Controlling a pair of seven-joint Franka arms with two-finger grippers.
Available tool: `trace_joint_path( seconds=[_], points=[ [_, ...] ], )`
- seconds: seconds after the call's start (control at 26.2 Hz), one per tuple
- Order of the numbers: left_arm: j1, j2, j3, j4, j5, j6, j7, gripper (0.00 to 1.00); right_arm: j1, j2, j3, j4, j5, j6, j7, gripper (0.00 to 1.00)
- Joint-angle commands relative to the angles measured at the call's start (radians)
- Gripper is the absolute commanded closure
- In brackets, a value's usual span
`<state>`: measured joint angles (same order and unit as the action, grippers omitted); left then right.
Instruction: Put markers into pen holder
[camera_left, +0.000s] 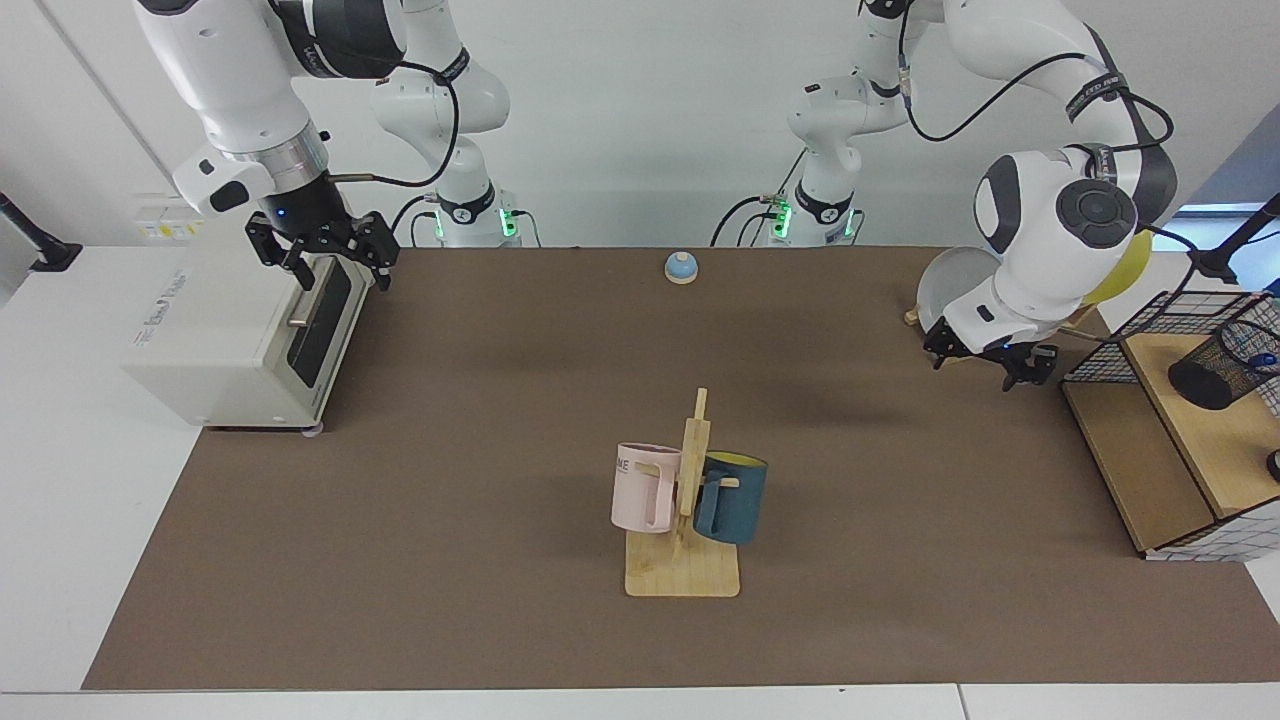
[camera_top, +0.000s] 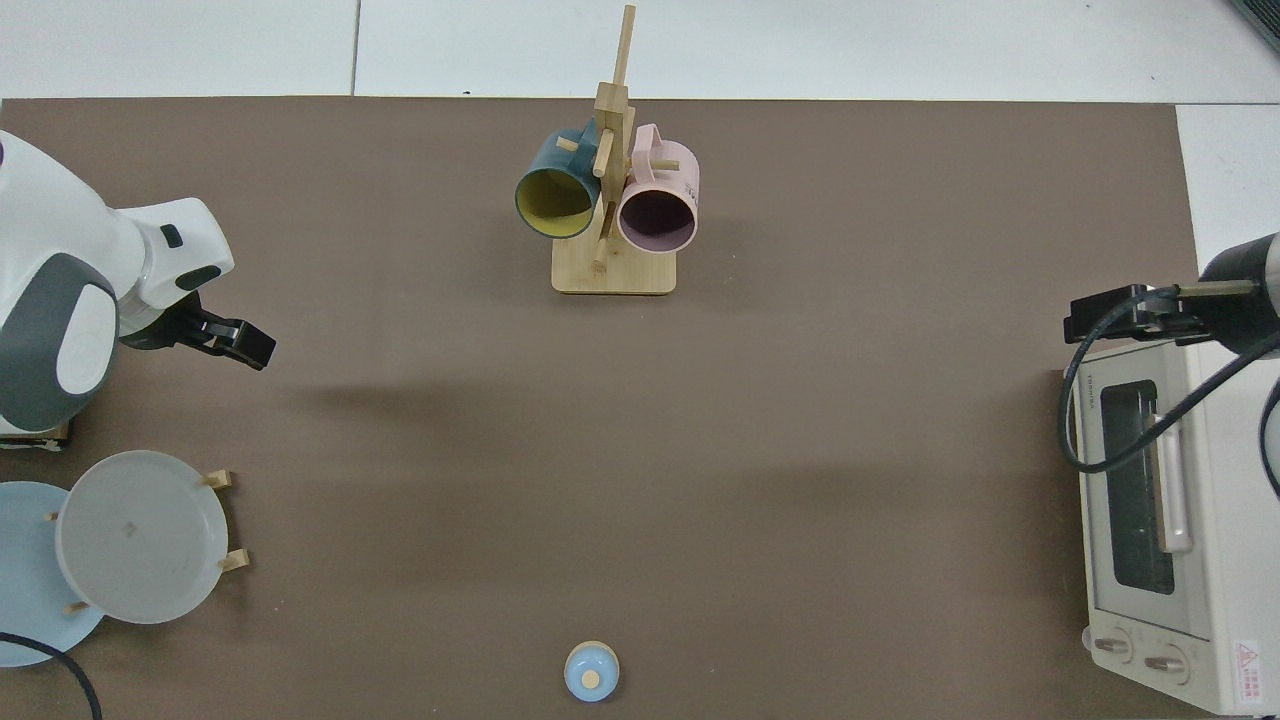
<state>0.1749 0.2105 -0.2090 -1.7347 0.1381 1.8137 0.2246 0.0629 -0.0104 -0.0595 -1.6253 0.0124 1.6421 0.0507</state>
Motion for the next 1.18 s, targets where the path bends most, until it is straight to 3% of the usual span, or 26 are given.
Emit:
trace_joint_path(
  seconds=[0.0,0.27,0.42,0.92,1.15],
  points=[
    [0.003,-0.034,0.008,-0.039,-0.018,-0.020,0.012,0.00,-0.009,-0.022,0.006,-0.022,0.014,0.001,0.017,0.00],
    [0.041,-0.092,0.022,-0.028,-0.017,-0.040,-0.001,0.00,-0.009,-0.022,0.006,-0.022,0.014,0.001,0.017,0.00],
    [0.057,-0.095,0.022,0.047,-0.014,-0.053,-0.068,0.00,-0.009,-0.022,0.006,-0.022,0.014,0.001,0.017,0.00],
    [0.038,-0.128,0.003,0.130,-0.012,-0.090,-0.136,0.00,-0.009,-0.022,0.006,-0.022,0.014,0.001,0.017,0.00],
    [0.032,-0.189,0.000,0.153,-0.035,-0.094,-0.140,0.00,-0.009,-0.022,0.006,-0.022,0.014,0.001,0.017,0.00]
  ],
)
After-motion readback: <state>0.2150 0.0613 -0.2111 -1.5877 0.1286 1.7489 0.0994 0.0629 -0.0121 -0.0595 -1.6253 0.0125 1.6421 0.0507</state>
